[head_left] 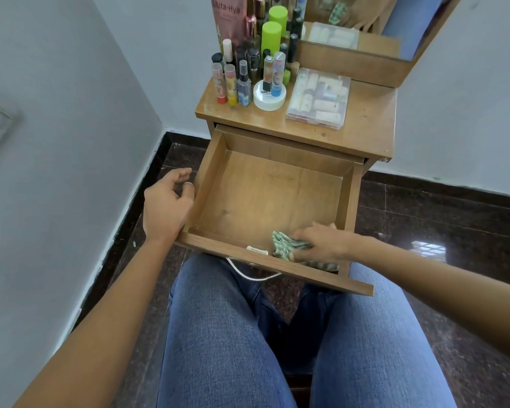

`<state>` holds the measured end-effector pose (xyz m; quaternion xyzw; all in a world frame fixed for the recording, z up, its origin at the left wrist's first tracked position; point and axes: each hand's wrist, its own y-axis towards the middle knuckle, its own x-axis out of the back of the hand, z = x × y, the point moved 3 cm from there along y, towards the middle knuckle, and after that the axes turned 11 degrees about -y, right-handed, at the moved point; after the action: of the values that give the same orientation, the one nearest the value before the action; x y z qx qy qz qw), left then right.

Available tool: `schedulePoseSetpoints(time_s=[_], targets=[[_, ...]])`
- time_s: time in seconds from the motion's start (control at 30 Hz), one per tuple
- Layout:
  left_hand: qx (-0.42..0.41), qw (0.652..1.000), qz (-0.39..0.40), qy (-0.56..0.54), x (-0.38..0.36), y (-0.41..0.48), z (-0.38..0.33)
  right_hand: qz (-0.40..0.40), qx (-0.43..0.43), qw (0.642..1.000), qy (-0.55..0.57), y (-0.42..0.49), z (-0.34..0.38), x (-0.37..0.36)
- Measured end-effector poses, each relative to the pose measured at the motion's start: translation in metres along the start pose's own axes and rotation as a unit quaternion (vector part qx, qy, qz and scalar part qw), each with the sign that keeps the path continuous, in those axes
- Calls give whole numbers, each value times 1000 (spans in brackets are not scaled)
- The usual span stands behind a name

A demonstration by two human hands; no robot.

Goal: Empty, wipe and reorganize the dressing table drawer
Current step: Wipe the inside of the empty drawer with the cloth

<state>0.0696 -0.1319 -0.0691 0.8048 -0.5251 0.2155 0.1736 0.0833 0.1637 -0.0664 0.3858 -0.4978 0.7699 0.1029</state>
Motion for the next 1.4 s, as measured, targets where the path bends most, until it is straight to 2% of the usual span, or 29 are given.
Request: schedulePoseSetpoints(time_s=[0.13, 0.37, 0.47, 0.57, 0.63, 0.73, 0.83, 0.87, 0.93, 1.0, 1.07, 1.23, 1.4], targets=[[4, 1000, 0, 3, 0, 0, -2, -55, -2, 998, 28, 13, 18, 1], [4, 1000, 3, 2, 2, -1, -4, -84, -9, 986, 146, 15, 8, 2], [6, 1000, 4, -1, 1, -2, -5, -131, -68, 971, 188, 18, 0, 21], [7, 1000, 3, -1, 2, 0, -7, -241, -145, 955, 91, 23, -5, 41], [9, 1000, 2, 5, 3, -1, -6, -271, -165, 948, 29, 31, 2, 40], [12, 1000, 0, 0, 3, -2, -5, -267, -124, 955, 43, 44, 18, 28], [11, 1000, 0, -5, 3, -1, -6, -306, -45, 951, 15, 44, 27, 18], [11, 1000, -1, -7, 3, -1, -6, -303, -14, 953, -17, 43, 27, 14], [12, 1000, -6, -9, 3, -2, -8, -246, 28, 966, -75, 42, 22, 2], [11, 1000, -8, -14, 3, -3, -8, -162, 6, 982, -92, 45, 10, -6], [8, 1000, -6, -18, 3, -3, -7, -129, -42, 987, -81, 53, -2, -3], [6, 1000, 2, -22, 2, -2, -6, -166, -93, 981, -27, 97, -5, 28], [2, 1000, 7, -29, 2, -2, -6, -188, -47, 980, -43, 130, 40, 47]])
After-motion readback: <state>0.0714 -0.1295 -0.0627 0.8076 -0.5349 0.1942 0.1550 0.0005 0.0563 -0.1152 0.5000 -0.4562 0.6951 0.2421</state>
